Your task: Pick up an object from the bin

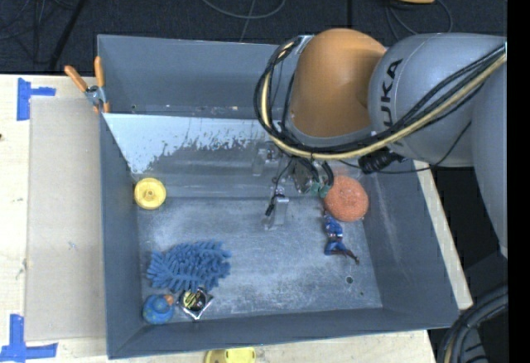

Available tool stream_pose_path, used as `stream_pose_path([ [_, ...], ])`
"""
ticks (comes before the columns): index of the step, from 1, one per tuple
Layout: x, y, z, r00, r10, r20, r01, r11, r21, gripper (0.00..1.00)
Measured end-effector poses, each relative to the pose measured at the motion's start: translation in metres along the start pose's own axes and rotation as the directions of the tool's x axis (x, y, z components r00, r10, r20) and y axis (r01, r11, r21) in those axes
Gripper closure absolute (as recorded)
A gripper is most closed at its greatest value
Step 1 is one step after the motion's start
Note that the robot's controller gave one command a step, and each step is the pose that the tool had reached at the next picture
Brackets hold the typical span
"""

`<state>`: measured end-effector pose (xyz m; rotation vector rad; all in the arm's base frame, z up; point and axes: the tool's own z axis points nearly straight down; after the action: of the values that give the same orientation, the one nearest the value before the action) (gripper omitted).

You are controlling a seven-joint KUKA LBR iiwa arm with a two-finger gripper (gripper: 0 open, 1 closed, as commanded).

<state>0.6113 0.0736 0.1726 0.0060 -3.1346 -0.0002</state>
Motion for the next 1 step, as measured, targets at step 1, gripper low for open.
stream_pose_path([
  [1, -0.0011, -0.0003, -0.0050, 1.000, 0.001, 0.006, -0.001, 1.000, 0.000, 0.00],
])
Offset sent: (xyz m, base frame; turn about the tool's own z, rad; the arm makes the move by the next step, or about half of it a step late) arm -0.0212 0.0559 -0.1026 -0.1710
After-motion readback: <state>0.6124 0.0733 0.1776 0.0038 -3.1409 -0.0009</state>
